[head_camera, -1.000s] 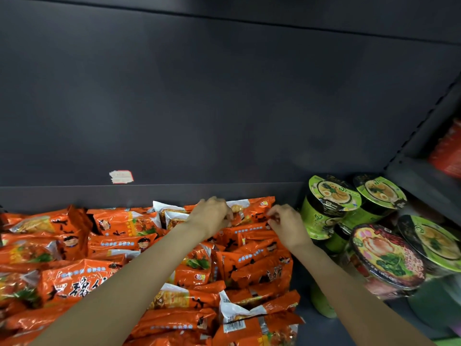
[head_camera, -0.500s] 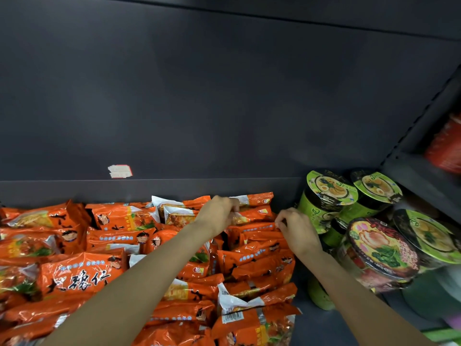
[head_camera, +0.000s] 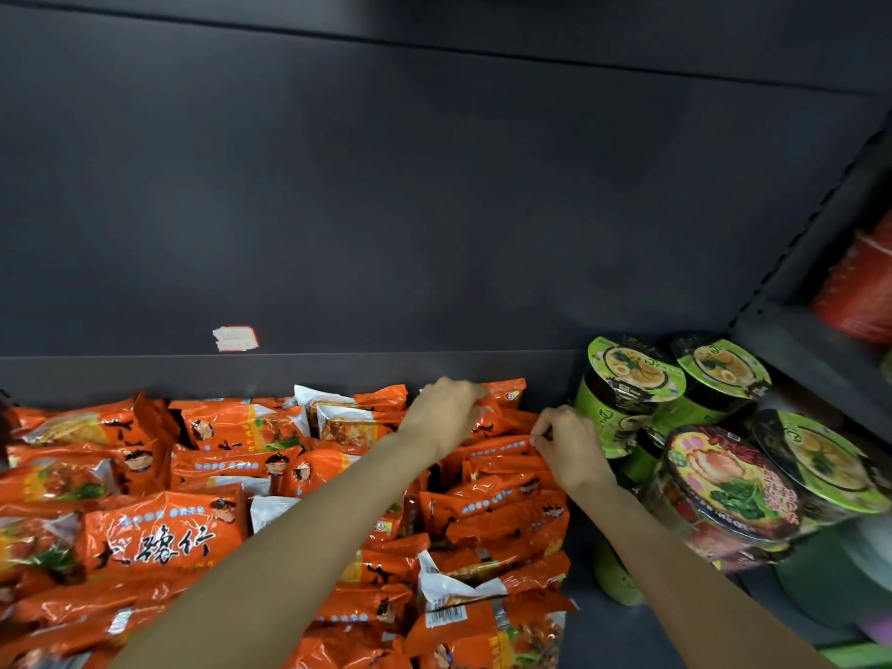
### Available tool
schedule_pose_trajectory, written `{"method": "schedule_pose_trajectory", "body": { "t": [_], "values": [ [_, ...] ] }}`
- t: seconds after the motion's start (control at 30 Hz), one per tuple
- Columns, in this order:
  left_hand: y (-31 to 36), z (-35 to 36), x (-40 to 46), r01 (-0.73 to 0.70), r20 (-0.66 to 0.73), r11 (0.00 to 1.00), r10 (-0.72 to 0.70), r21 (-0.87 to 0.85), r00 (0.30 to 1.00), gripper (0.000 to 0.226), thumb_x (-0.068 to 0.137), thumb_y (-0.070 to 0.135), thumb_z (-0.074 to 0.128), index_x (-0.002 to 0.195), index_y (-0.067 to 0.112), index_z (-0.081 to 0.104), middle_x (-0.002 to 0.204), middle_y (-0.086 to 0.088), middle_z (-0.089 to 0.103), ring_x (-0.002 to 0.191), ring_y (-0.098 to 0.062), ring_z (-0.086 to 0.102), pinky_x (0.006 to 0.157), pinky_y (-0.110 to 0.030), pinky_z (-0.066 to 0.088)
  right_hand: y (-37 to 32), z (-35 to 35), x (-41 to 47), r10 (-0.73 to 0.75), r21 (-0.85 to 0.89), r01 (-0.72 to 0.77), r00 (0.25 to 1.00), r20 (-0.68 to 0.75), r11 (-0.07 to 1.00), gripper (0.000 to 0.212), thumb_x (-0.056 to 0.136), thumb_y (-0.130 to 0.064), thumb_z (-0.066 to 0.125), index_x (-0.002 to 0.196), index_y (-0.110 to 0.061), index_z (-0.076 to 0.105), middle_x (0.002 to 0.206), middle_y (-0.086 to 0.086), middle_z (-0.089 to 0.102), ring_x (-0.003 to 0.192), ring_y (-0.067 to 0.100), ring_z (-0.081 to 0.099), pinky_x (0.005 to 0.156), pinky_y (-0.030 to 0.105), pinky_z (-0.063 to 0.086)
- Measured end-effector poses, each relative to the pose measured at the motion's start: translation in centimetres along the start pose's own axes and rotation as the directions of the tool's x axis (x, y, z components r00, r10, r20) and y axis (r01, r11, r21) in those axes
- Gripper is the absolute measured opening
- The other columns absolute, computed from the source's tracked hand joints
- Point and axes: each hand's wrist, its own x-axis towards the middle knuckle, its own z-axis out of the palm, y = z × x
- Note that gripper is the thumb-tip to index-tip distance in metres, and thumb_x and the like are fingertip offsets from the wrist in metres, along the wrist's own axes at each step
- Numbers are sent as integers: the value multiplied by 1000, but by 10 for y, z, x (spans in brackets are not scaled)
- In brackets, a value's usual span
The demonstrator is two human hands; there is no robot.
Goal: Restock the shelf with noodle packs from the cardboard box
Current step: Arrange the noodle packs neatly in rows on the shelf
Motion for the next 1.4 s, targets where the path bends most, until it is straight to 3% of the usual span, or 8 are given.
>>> {"method": "schedule_pose_trajectory", "body": {
  "t": [0.13, 0.23, 0.37, 0.6, 0.77, 0.93, 1.13, 1.4],
  "values": [
    [-30, -1, -11, 83, 9, 985, -83, -150, 997, 18, 91, 10, 56, 106, 11, 66, 102, -10, 69, 91, -24, 65, 85, -30, 49, 2, -2, 1, 29, -6, -29, 999, -14, 1000, 12, 85, 0, 59, 84, -11, 54, 95, 6, 56, 89, 18, 57, 76, 23, 44],
    [-36, -7, -18, 97, 99, 990, -86, -107, 991, 29, 89, 19, 62, 118, 17, 62, 107, -8, 65, 95, -23, 63, 87, -33, 50, 1, 0, 1, 41, 8, -41, 998, 40, 999, 21, 85, -2, 58, 98, -14, 46, 103, 6, 52, 96, 21, 56, 77, 28, 45],
    [-27, -13, -18, 69, -31, 998, -70, -10, 997, 27, 91, 20, 58, 117, 21, 64, 112, -5, 63, 102, -23, 61, 85, -34, 51, -2, 4, 2, 2, -40, 1, 997, 71, 999, 32, 88, -9, 57, 119, -19, 55, 120, 3, 52, 109, 19, 55, 91, 31, 49],
    [-23, -5, -10, 90, -23, 991, -92, -101, 995, 27, 89, -4, 51, 104, 7, 70, 108, -10, 68, 97, -22, 65, 89, -24, 49, -3, 0, 10, 39, -118, -28, 995, 96, 993, 16, 90, -12, 55, 104, -14, 64, 108, 7, 64, 98, 21, 62, 86, 35, 52],
    [-31, -2, -11, 106, 179, 980, -136, 167, 974, 31, 90, 21, 51, 118, 23, 64, 121, -6, 59, 108, -25, 58, 90, -36, 50, -2, -2, 16, 78, -62, -75, 996, 47, 995, 35, 90, -15, 56, 123, -17, 44, 119, 8, 46, 101, 24, 59, 89, 35, 50],
    [-31, -6, -7, -17, -140, 993, 33, 116, 990, 31, 97, 17, 45, 125, 18, 58, 126, -1, 53, 116, -18, 48, 99, -31, 42, -7, 3, 19, 49, -79, -41, 994, 99, 996, 47, 94, -17, 51, 139, -19, 37, 132, 7, 42, 117, 24, 52, 96, 35, 46],
    [-19, 3, 15, 2, 32, 949, -13, 316, 999, 35, 95, 21, 52, 129, 20, 54, 127, -4, 58, 118, -24, 51, 100, -35, 39, -2, 3, 17, 47, -132, -33, 994, 102, 991, 35, 95, -15, 47, 129, -15, 54, 131, 7, 43, 116, 21, 53, 99, 31, 43],
    [-18, -6, 17, 156, -187, 970, -191, -186, 963, 12, 86, 16, 64, 94, 22, 70, 92, 2, 73, 91, -16, 67, 84, -29, 51, -3, 0, 18, 58, -157, -43, 994, 96, 987, 21, 94, -20, 50, 113, -12, 54, 114, 6, 60, 102, 22, 60, 85, 32, 49]
  ]
}}
